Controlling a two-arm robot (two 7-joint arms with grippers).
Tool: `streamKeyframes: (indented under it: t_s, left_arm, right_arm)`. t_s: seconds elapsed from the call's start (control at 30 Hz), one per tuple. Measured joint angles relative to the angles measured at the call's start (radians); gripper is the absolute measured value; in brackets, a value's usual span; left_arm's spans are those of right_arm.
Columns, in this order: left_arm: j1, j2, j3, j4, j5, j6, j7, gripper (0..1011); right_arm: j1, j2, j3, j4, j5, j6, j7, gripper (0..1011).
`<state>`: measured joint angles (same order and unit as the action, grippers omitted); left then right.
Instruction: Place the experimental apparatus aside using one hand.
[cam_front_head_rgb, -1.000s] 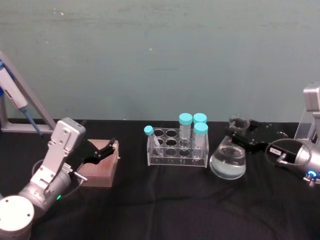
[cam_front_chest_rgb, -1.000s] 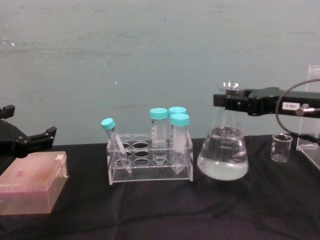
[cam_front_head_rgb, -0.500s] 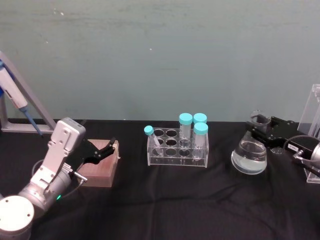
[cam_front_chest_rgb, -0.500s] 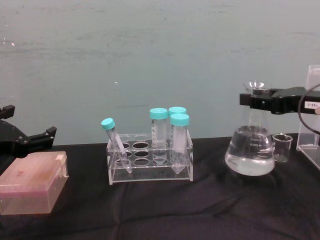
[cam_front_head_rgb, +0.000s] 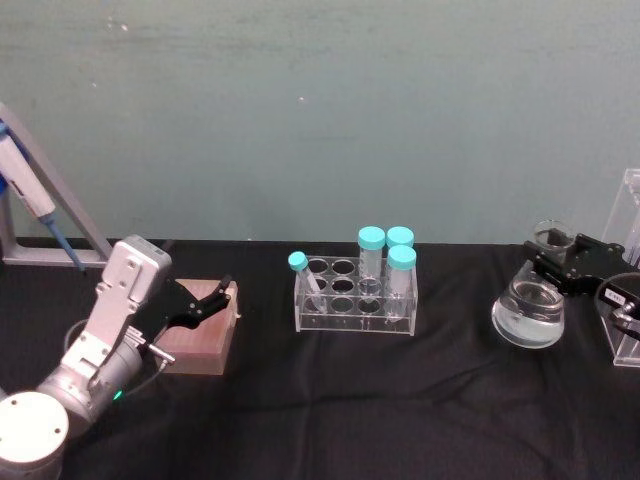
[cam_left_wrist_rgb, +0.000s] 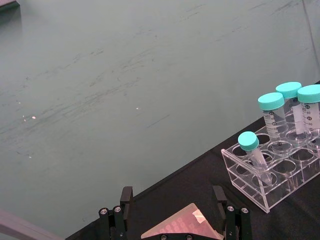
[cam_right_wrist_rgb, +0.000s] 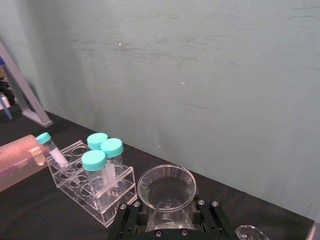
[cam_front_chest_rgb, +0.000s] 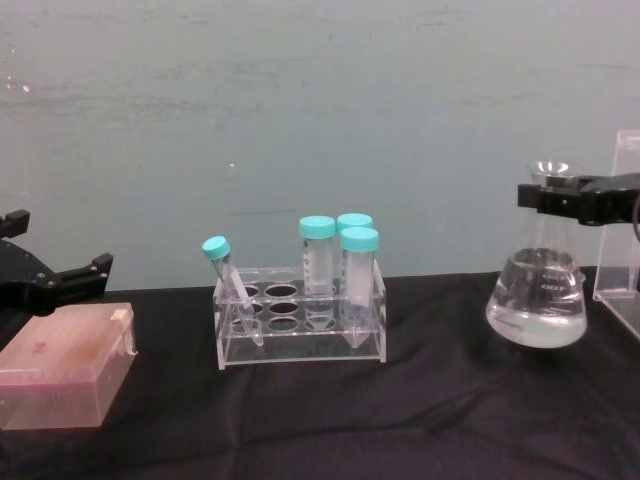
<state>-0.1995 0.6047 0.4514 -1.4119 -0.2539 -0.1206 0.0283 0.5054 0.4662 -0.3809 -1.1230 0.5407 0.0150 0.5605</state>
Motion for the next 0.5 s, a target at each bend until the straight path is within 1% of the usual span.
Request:
streamKeyframes:
  t_s: [0.2,0.43,0.5]
  left_arm:
    - [0.000,0.000,0.000,0.000,0.000,0.000,0.000,1000]
    - [0.000,0.000,0.000,0.000,0.000,0.000,0.000,1000]
    - [0.000,0.000,0.000,0.000,0.000,0.000,0.000,1000]
  right_arm:
    - [-0.037,-0.003,0.025,-0.040,-0.005,0.005,-0.046,452]
    - [-0.090,-0.018,0.043,-0.101,-0.014,0.007,-0.090,451]
    - [-0.109,-0.026,0.049,-0.124,-0.019,0.009,-0.111,451]
